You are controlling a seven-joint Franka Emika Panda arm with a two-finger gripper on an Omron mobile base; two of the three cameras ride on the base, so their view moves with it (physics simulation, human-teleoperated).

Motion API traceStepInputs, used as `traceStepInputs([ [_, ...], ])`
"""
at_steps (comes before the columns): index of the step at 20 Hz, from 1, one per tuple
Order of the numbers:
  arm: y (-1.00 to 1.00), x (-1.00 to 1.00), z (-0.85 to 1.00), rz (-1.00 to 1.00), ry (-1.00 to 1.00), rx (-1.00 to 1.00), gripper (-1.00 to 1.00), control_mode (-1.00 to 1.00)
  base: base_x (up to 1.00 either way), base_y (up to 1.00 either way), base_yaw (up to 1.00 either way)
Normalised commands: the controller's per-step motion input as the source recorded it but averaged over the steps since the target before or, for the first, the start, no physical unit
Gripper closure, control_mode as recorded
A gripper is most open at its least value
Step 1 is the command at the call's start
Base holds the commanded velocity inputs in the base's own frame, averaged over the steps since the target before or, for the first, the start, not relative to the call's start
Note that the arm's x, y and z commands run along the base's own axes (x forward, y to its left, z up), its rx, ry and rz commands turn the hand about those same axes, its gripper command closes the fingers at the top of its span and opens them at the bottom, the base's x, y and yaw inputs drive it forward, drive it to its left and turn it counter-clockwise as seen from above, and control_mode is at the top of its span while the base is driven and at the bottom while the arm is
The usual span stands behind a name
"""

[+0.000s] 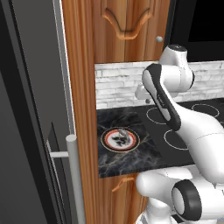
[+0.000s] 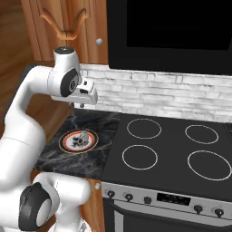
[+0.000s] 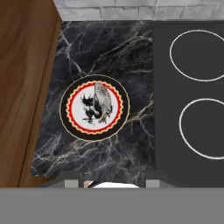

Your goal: Place the fish on the counter behind the older fish on the same shelf of the fridge to maintain FIFO order. Close the fridge door when finished.

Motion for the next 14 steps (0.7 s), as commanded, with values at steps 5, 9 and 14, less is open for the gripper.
traceStepInputs([
  [5, 0.06, -0.16, -0.27, 0.00, 0.07, -0.02, -1.00, -1.00, 0.00, 0.00, 0.00],
  [9, 0.56, 0.23, -0.92, -0.14, 0.11, -0.07, -1.00, -1.00, 0.00, 0.00, 0.00],
  [14, 0.46, 0.81, -0.77, -0.26, 0.03, 0.08, -1.00, -1.00, 0.00, 0.00, 0.00],
])
